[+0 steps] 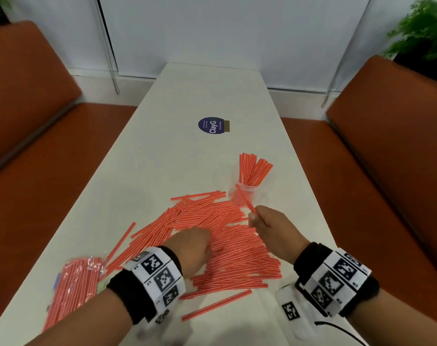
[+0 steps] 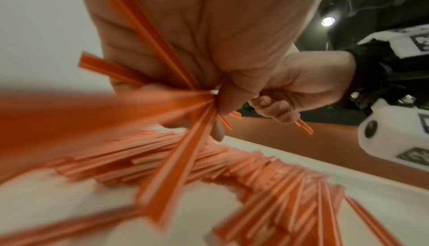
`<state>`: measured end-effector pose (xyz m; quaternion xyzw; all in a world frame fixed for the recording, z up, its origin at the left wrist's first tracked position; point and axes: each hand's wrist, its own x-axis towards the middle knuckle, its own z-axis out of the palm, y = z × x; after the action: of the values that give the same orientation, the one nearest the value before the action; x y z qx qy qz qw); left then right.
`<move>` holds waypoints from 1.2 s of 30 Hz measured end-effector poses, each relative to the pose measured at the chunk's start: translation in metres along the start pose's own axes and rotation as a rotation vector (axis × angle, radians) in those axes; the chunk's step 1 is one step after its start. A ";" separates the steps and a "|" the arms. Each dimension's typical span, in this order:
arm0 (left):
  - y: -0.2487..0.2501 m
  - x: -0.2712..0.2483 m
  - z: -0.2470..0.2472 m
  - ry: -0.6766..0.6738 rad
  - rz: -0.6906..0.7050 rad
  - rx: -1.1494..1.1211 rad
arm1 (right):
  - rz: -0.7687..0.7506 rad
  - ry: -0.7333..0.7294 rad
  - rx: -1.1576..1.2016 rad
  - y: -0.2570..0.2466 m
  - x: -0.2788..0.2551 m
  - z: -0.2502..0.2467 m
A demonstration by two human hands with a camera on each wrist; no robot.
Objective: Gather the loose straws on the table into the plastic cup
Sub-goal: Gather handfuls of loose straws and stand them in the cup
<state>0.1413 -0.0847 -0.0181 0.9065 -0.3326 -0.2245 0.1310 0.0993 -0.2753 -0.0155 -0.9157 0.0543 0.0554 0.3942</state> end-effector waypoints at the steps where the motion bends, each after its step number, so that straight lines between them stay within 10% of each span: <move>1: -0.002 0.000 -0.003 0.022 -0.003 -0.057 | 0.016 0.022 0.029 0.000 0.001 -0.001; 12: 0.016 0.016 -0.026 0.241 -0.144 -1.191 | 0.074 0.028 0.436 -0.047 0.004 0.005; 27: 0.022 0.048 -0.032 0.589 -0.239 -1.396 | 0.063 0.179 0.442 -0.047 0.008 0.013; 31: 0.037 0.044 -0.038 0.657 -0.147 -1.545 | 0.348 -0.074 1.021 -0.043 0.005 0.020; 36: 0.055 0.037 -0.029 0.616 -0.061 -1.400 | 0.293 -0.237 1.278 -0.052 0.009 0.015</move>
<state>0.1511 -0.1478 0.0164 0.6423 -0.0361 -0.1236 0.7555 0.1152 -0.2292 0.0098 -0.4725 0.1567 0.1658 0.8513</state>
